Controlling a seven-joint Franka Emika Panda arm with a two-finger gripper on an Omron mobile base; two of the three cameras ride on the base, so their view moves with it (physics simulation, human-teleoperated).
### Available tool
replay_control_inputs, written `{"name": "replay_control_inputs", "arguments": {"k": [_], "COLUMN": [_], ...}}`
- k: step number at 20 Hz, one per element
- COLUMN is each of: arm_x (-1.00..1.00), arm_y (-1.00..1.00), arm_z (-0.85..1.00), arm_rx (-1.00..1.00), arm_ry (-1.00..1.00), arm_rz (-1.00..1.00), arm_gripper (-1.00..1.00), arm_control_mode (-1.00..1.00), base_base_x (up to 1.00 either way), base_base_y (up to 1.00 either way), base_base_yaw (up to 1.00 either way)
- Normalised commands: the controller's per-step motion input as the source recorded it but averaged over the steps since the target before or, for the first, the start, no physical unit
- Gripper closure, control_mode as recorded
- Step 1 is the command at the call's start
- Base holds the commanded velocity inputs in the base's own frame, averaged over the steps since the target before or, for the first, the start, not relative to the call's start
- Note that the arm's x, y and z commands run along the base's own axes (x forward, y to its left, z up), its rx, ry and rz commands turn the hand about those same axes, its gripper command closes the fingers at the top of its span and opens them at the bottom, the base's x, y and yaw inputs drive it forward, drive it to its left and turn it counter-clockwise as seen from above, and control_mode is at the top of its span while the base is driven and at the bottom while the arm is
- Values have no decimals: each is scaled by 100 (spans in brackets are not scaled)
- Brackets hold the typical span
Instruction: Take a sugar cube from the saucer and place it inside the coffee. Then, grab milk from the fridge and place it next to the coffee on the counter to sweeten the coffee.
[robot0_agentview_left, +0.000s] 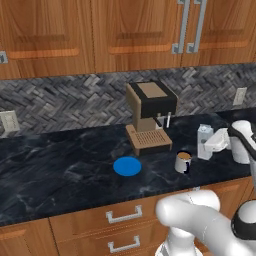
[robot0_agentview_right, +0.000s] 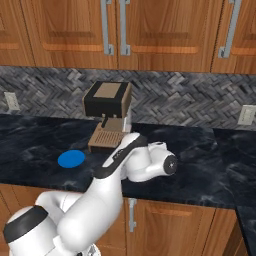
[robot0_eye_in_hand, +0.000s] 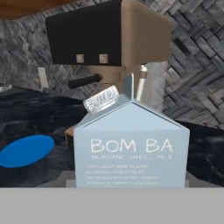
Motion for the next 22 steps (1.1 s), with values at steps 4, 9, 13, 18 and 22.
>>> {"name": "replay_control_inputs", "arguments": {"k": [4, 9, 13, 18, 22], "arm_x": [21, 12, 17, 24, 21], "arm_y": [-8, -37, -18, 0, -10], "arm_z": [-27, -17, -25, -31, -29], "arm_rx": [0, 0, 0, 0, 0], "arm_ry": [0, 0, -3, -4, -3], "arm_rz": [7, 0, 0, 2, 2], "arm_gripper": [100, 100, 100, 100, 100], "arm_control_mode": [-100, -100, -100, -100, -100], "base_base_x": [0, 0, 0, 0, 0], "base_base_y": [0, 0, 0, 0, 0], "base_base_yaw": [0, 0, 0, 0, 0]}}
